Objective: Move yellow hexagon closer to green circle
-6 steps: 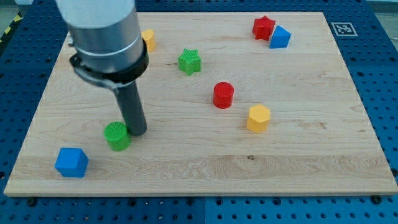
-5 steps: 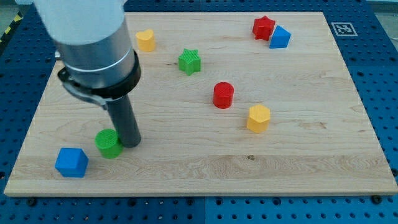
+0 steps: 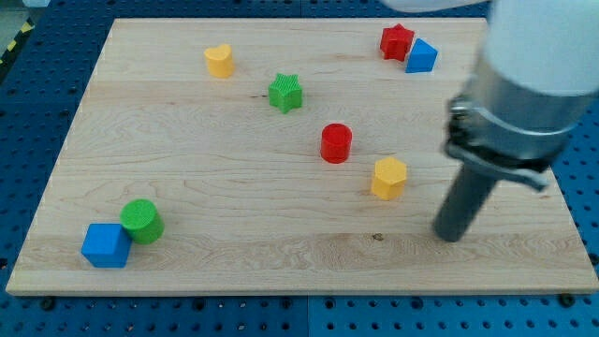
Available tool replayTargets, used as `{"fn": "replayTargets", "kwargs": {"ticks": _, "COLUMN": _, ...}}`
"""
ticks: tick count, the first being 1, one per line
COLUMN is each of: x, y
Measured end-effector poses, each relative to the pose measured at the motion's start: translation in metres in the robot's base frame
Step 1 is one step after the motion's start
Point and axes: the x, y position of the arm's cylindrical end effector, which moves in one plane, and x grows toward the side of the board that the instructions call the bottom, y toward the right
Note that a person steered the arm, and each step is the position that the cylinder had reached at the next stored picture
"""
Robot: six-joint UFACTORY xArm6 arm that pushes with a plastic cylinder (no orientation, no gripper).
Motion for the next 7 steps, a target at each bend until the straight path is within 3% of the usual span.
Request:
{"fn": "replayTargets", "kwargs": {"ticks": 1, "x": -0.042, "y": 0.007}}
{"fn": "replayTargets", "kwargs": {"ticks": 2, "x": -0.053, "y": -0.006}}
{"fn": "replayTargets", "kwargs": {"ticks": 4, "x": -0.061, "y": -0.073}}
{"fn": "replayTargets", "kwargs": {"ticks": 7, "x": -0.071, "y": -0.126}}
